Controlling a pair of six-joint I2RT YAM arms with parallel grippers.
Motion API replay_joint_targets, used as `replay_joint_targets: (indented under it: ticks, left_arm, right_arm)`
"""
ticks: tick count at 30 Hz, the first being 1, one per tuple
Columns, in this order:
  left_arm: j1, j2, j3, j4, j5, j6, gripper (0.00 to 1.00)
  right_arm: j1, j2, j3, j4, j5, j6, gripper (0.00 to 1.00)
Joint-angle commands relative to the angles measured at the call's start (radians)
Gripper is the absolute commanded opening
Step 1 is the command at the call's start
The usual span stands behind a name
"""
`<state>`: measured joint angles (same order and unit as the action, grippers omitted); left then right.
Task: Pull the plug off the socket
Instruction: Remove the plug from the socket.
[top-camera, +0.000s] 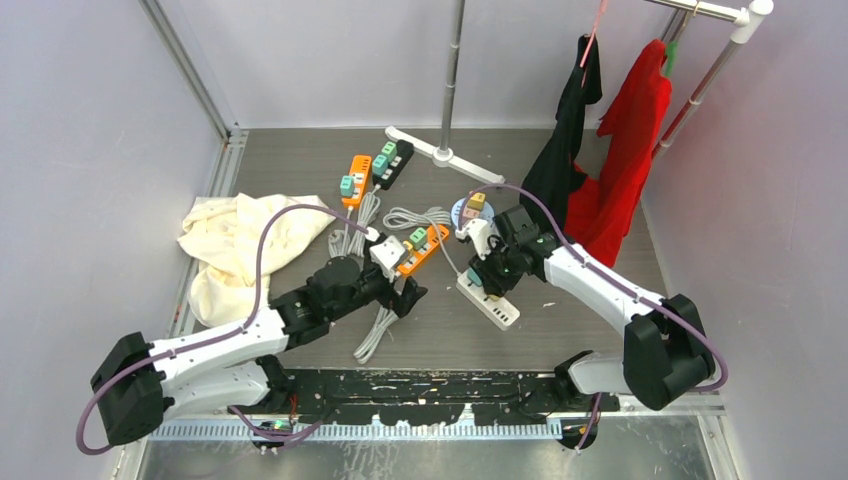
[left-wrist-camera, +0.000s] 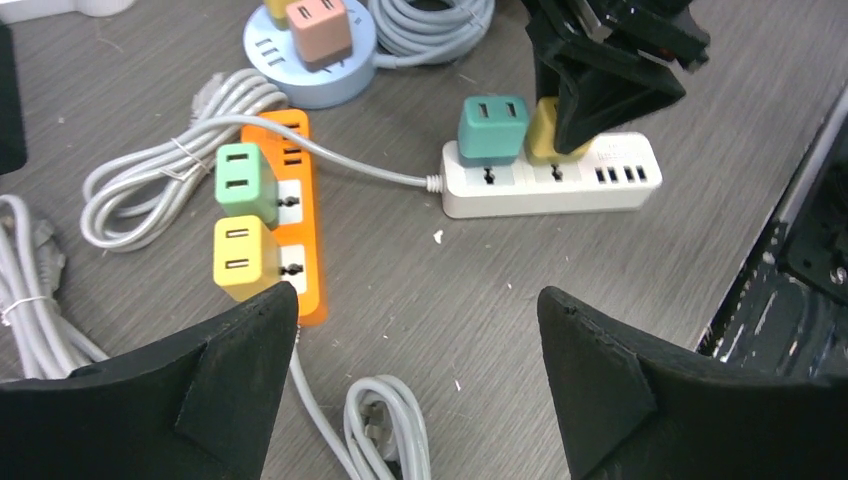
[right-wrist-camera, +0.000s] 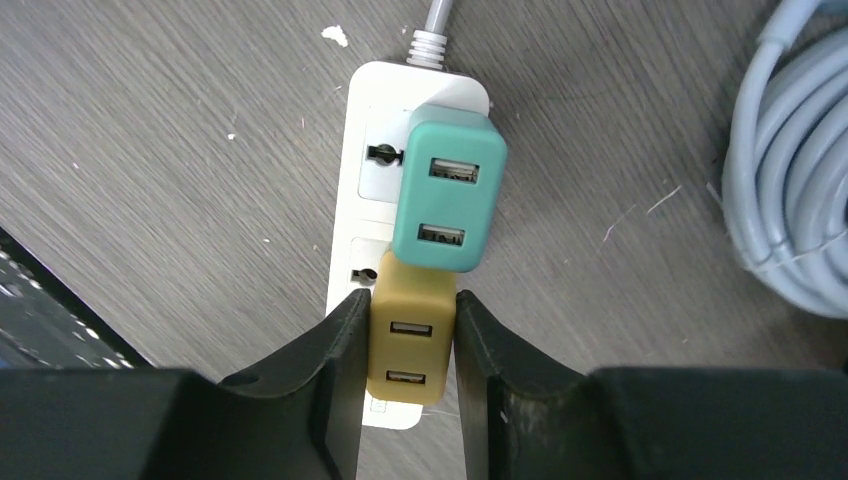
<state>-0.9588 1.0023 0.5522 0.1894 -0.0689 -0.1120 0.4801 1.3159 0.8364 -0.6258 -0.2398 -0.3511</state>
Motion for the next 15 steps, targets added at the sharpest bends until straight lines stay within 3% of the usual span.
replay_joint_targets:
  ticks: [1,8,15]
  left_arm:
    - [0.005,0.032,-0.014,0.143,0.109,0.090,0.88]
    - [0.001,0.115,-0.037,0.221,0.209,0.142,0.88]
    - [-0.003,0.161,-0.091,0.322,0.272,0.150,0.88]
  right_arm:
    - [0.012,-0.007,0.016,-0.051,-0.044,-0.327,0.15]
    - [0.013,-0.094,-0.059,-0.124,-0.202,-0.852,0.15]
    - [0.012,-0.067,-0.049,-0.250,-0.343,-1.012,0.19]
